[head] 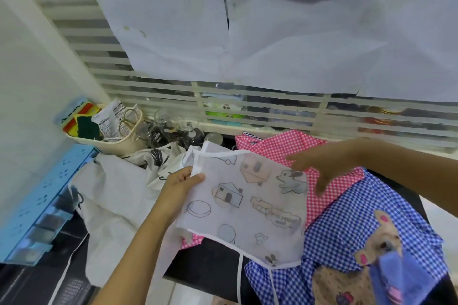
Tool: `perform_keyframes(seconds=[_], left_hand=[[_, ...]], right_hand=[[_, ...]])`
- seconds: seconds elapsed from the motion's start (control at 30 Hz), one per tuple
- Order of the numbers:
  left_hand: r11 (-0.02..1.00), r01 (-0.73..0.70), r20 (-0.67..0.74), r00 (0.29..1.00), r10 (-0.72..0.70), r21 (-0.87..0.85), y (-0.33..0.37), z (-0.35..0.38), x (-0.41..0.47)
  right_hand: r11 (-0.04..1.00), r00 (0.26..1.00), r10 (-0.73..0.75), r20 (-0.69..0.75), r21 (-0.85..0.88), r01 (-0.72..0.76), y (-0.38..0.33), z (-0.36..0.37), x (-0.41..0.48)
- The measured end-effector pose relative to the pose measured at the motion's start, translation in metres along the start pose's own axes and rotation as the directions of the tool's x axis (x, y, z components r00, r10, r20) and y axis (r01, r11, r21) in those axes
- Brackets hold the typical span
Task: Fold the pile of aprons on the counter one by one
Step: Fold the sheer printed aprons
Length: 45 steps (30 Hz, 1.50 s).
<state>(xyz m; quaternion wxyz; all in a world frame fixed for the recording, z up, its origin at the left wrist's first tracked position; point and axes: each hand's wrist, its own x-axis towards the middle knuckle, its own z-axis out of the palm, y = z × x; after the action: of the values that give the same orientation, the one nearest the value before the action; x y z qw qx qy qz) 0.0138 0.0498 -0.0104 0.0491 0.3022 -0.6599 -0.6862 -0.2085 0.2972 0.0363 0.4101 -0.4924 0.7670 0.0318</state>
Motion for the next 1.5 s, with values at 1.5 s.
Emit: perform_keyframes(seconds=[1.5], left_hand=[[0.996, -0.06, -0.013, 0.998, 0.061, 0.073, 0.02, 0.014, 0.06]], right_hand=[[0.918, 0.951, 0.195, -0.239, 0.386, -0.091, 0.085, 0.071, 0.082]])
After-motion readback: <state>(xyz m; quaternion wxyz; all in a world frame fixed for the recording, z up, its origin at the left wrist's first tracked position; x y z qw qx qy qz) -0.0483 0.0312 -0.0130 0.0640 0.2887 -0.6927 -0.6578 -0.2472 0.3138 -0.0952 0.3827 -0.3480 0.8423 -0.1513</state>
